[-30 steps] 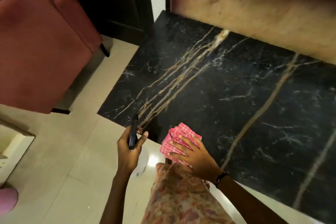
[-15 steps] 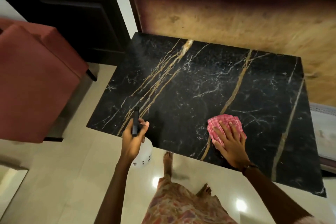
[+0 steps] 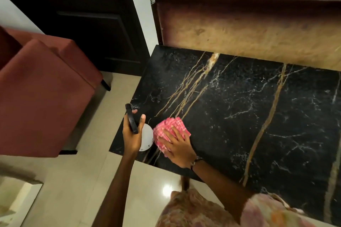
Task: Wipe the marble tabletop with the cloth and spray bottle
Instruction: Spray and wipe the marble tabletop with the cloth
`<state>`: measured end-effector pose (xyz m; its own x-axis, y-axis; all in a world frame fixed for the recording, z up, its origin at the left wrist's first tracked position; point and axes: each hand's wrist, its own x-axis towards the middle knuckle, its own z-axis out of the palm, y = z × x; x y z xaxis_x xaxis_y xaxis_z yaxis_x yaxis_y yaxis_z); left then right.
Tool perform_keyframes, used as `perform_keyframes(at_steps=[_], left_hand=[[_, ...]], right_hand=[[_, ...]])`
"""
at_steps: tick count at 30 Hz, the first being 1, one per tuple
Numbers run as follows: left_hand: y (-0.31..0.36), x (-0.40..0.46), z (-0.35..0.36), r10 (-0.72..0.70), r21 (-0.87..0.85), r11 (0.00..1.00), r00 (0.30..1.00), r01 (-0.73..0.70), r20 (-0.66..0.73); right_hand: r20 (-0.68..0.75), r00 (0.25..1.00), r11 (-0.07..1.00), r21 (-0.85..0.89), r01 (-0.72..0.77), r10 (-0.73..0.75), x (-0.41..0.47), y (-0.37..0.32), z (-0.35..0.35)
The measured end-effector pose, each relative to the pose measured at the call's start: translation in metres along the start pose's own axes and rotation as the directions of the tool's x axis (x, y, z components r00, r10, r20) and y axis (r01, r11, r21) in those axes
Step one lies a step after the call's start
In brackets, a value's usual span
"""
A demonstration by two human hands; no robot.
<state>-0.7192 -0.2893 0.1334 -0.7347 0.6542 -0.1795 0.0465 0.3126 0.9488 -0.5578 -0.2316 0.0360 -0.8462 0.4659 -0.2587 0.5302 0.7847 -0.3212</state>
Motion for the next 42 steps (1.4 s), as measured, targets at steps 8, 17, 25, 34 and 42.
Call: perform_keyframes(at_steps=[8, 17, 25, 34, 42], left_hand=[[-0.003, 0.014, 0.004, -0.092, -0.010, 0.996, 0.995, 0.092, 0.041], [-0.015, 0.017, -0.002, -0.169, 0.085, 0.984, 0.977, 0.159, 0.129], [-0.012, 0.012, -0.011, -0.168, 0.172, 0.974, 0.977, 0.145, 0.127], [-0.012, -0.011, -0.006, -0.203, 0.278, 0.941, 0.979, 0.193, 0.008], [0.044, -0.019, 0.034, -0.071, 0.385, 0.921, 0.997, 0.058, 0.021]], right_hand=[[-0.045, 0.912, 0.912, 0.069, -0.405, 0.408, -0.025, 0.001, -0.009], [0.138, 0.965, 0.974, -0.006, -0.224, 0.223, 0.005, -0.012, -0.017], [0.170, 0.963, 0.975, 0.034, -0.219, 0.211, 0.007, -0.013, -0.032], [0.074, 0.988, 0.927, 0.342, -0.151, 0.134, 0.024, -0.035, -0.060], [-0.021, 0.986, 0.647, 0.757, -0.091, 0.163, 0.022, -0.032, -0.094]])
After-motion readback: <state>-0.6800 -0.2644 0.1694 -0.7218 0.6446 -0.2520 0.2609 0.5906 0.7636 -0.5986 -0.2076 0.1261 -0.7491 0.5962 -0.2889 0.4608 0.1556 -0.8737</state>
